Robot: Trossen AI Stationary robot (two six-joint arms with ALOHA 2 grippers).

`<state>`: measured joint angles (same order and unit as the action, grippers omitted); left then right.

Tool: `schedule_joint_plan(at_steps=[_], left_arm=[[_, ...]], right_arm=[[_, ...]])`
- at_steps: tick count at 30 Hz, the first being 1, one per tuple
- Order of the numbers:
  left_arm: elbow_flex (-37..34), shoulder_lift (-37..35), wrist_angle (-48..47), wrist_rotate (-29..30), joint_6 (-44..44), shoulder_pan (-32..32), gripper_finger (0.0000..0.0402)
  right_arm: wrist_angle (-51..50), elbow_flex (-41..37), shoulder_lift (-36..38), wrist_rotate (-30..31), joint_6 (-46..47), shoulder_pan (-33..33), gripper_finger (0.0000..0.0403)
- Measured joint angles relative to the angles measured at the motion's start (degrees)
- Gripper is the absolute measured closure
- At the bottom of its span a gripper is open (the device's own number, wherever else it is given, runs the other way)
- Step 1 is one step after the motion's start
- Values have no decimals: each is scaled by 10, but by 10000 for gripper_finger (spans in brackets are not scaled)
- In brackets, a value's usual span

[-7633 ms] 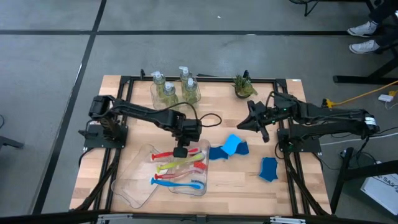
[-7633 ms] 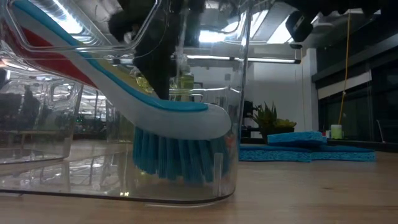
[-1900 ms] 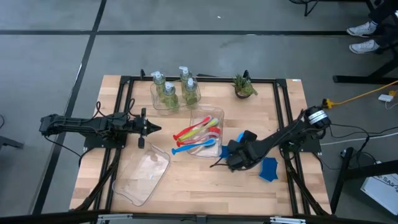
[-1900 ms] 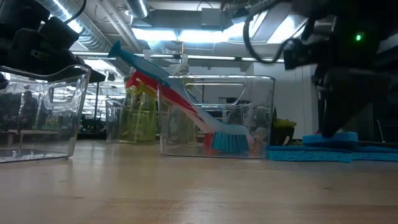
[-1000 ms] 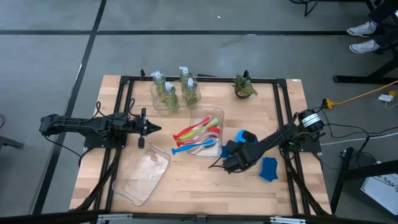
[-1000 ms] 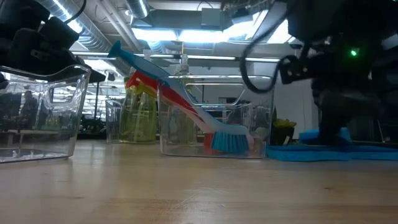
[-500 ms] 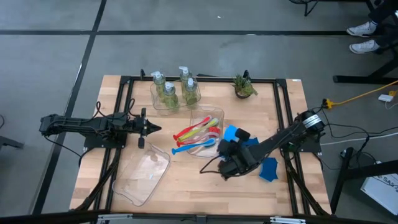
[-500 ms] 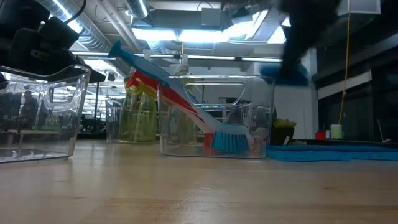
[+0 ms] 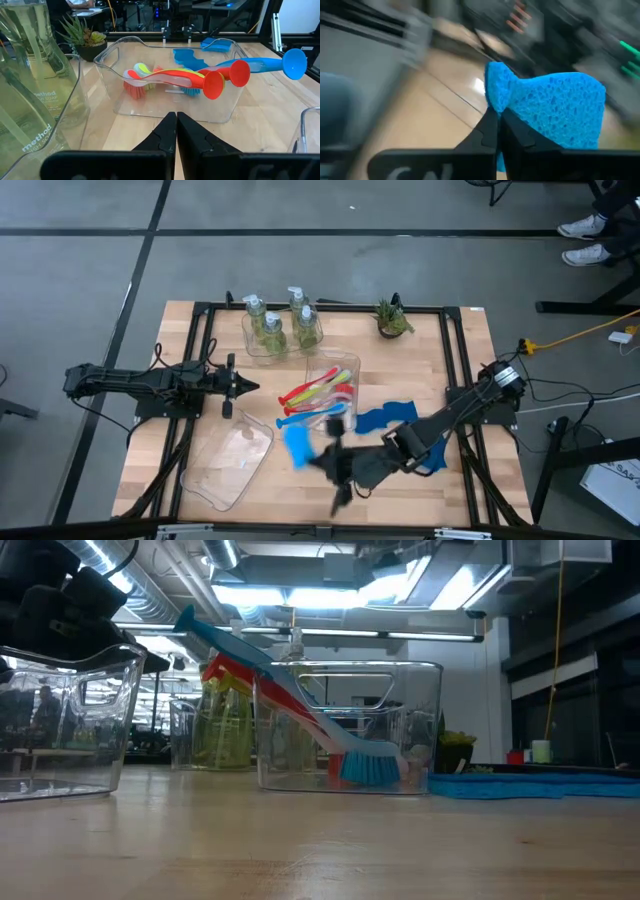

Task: Pick & Place Kitchen Sink Supplies
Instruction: Put the blue sponge into the bottom transparent bin

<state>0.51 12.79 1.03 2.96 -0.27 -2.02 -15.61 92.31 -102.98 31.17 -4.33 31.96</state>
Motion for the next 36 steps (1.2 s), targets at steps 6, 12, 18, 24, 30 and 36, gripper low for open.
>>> schedule_joint_plan(at_steps=[6, 12, 18, 24, 30, 36], left_arm=[[0, 0, 0, 0, 0, 0, 391], [0, 0, 0, 0, 0, 0, 395], [0, 0, 0, 0, 0, 0, 392], [0, 0, 1, 0, 0, 0, 389], [0, 0, 1, 0, 0, 0, 393], [0, 0, 1, 0, 0, 0, 391]], right_arm=[[173, -45, 0, -278, -67, -31, 398], [303, -117, -1, -320, -44, -67, 398], [406, -165, -14, -284, -24, -83, 398], [408, -109, -88, -259, -40, -89, 398], [362, -30, -161, -276, -39, -108, 397], [359, 35, -234, -284, -48, -131, 397]])
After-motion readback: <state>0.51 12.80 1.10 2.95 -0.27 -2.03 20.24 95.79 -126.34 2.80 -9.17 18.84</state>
